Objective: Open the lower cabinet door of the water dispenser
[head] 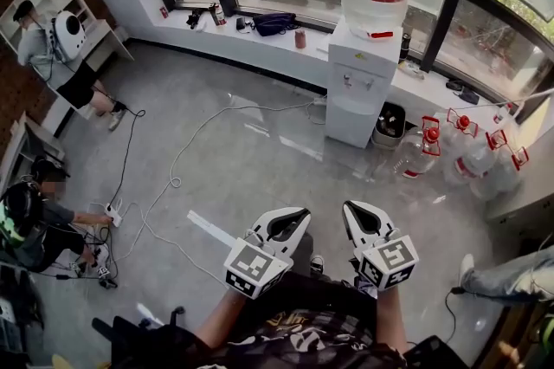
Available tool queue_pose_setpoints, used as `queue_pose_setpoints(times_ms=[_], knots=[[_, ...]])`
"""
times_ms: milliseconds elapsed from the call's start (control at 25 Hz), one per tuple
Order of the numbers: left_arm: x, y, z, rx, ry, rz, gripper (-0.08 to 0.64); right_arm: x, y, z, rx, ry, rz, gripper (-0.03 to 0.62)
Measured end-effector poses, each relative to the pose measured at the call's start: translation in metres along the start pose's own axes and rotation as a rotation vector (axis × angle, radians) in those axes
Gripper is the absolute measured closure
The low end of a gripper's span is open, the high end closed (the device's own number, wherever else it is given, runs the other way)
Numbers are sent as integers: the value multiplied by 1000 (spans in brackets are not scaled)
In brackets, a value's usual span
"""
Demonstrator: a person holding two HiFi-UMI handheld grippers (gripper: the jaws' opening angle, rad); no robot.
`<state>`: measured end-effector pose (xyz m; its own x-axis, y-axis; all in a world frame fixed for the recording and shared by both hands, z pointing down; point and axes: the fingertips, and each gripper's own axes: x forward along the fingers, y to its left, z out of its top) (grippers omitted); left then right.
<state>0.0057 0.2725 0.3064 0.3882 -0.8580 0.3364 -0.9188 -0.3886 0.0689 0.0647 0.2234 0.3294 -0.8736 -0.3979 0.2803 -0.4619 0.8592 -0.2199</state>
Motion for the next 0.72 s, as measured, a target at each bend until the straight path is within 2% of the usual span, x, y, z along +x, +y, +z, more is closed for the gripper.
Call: queue_pose_setpoints(times_ms=[360, 720], knots=[[15, 17, -9, 3, 24, -21, 540, 18, -18, -3, 27, -7, -22, 578], [60, 88, 1, -29, 40, -42, 540, 82, -62, 13, 59, 15, -60, 578]])
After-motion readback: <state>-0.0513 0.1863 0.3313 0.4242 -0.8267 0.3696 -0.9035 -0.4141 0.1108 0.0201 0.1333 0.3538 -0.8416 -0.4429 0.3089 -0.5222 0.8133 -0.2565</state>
